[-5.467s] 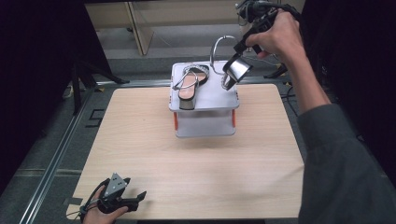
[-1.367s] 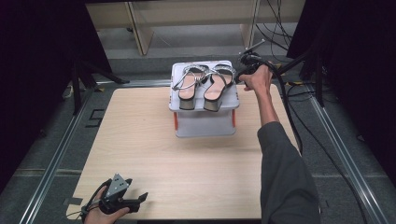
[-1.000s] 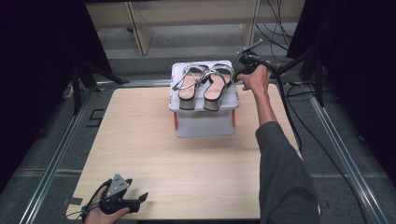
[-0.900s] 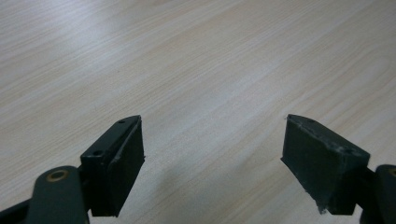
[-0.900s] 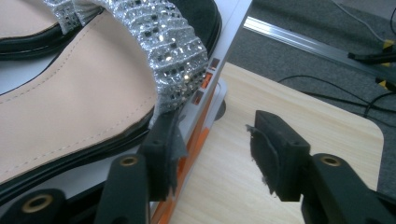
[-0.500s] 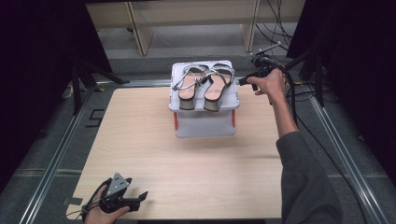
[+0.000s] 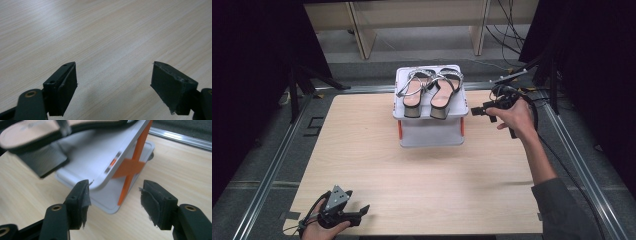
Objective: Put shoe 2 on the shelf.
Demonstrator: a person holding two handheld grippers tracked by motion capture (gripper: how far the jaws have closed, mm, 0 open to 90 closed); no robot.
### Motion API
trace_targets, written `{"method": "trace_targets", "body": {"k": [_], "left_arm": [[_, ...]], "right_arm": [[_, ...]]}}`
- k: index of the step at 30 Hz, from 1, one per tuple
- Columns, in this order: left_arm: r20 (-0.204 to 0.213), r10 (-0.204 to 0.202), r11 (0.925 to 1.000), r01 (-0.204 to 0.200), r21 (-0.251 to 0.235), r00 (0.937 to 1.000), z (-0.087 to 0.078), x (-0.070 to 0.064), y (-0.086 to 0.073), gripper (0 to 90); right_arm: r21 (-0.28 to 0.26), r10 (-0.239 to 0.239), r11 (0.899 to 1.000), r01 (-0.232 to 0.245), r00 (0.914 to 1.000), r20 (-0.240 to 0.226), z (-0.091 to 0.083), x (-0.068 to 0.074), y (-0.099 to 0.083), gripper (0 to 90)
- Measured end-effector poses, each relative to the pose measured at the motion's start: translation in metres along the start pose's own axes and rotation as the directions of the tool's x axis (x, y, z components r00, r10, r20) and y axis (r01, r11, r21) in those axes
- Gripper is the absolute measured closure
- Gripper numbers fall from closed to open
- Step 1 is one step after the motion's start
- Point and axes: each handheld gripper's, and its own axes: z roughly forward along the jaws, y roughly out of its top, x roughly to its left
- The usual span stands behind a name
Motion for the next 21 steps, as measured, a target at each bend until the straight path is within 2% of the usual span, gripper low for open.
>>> {"method": "trace_targets", "body": {"k": [2, 3, 4, 5, 7, 9, 11, 12, 14, 15, 17, 20, 21], "left_arm": [[-0.001, -0.003, 1.0, 0.003, 0.001, 1.0, 0.0, 0.0, 0.0, 20.4], [-0.003, -0.003, 1.0, 0.003, 0.0, 1.0, 0.0, 0.0, 0.0, 20.4], [0.005, -0.017, 0.9999, 0.017, -0.004, 0.9998, 0.0, -0.001, 0.0, 20.4], [0.006, -0.015, 0.9999, 0.015, -0.006, 0.9999, 0.0, -0.001, 0.0, 20.4], [0.004, -0.014, 0.9999, 0.014, -0.008, 0.9999, 0.0, -0.001, 0.0, 20.4], [0.004, -0.015, 0.9999, 0.015, -0.009, 0.9999, 0.0, -0.001, 0.0, 20.4], [0.002, -0.016, 0.9999, 0.016, -0.005, 0.9999, 0.0, -0.001, 0.0, 20.4], [0.0, -0.01, 0.9999, 0.01, -0.001, 0.9999, 0.0, 0.0, 0.0, 20.4], [0.008, -0.026, 0.9996, 0.026, -0.005, 0.9996, 0.001, -0.001, 0.0, 20.4], [0.008, -0.026, 0.9996, 0.026, -0.005, 0.9996, 0.001, -0.001, 0.0, 20.4], [-0.006, -0.005, 1.0, 0.005, 0.002, 1.0, 0.0, 0.0, 0.0, 20.4], [-0.002, -0.014, 0.9999, 0.014, 0.003, 0.9999, 0.001, 0.0, 0.0, 20.4], [-0.005, -0.002, 1.0, 0.002, 0.003, 1.0, 0.0, 0.0, 0.0, 20.4]], "right_arm": [[-0.003, 0.001, 1.0, -0.001, 1.0, -0.008, -0.002, 0.001, -0.006, 38.4], [-0.006, 0.022, 1.0, -0.022, 0.9995, -0.021, -0.003, 0.003, -0.012, 37.6], [-0.006, 0.021, 1.0, -0.022, 0.9996, -0.018, -0.005, 0.004, -0.017, 37.1], [0.001, 0.03, 1.0, -0.03, 0.9992, -0.026, -0.007, 0.006, -0.023, 36.8], [0.01, 0.03, 1.0, -0.029, 0.9995, -0.013, -0.01, 0.01, -0.041, 34.6], [0.012, 0.026, 1.0, -0.026, 0.9996, -0.012, -0.01, 0.011, -0.046, 34.3], [0.013, 0.025, 1.0, -0.025, 0.9996, -0.011, -0.011, 0.014, -0.064, 32.6], [0.013, 0.025, 1.0, -0.025, 0.9996, -0.011, -0.011, 0.014, -0.064, 32.6], [0.016, 0.031, 0.999, -0.03, 0.9992, -0.027, -0.01, 0.016, -0.077, 30.8], [0.016, 0.031, 0.999, -0.03, 0.9992, -0.027, -0.01, 0.016, -0.077, 30.8], [0.01, 0.028, 1.0, -0.028, 0.9996, -0.011, -0.01, 0.02, -0.091, 29.0], [0.014, 0.035, 0.999, -0.035, 0.9993, -0.01, -0.012, 0.022, -0.098, 28.7], [0.016, 0.041, 0.999, -0.041, 0.9989, -0.023, -0.011, 0.024, -0.106, 27.0]]}}
